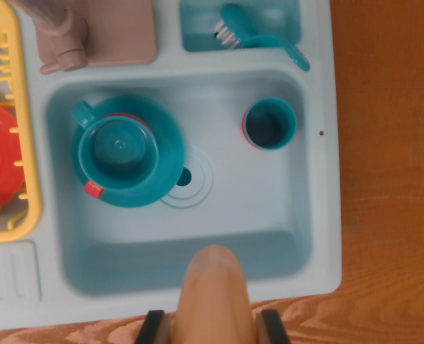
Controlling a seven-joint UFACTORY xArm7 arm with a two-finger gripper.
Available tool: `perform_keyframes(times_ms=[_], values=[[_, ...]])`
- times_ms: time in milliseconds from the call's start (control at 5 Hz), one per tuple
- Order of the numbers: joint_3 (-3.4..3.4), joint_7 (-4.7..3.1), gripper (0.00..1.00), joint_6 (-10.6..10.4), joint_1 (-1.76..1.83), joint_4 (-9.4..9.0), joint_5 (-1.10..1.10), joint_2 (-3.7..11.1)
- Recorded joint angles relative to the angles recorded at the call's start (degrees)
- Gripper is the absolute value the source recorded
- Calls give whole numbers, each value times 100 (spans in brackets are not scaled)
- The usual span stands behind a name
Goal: Pick detergent from the sink
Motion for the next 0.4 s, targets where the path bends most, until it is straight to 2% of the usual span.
perform_keyframes(times_ms=[400], values=[[1,-3,100,59,1,40,1,-19]])
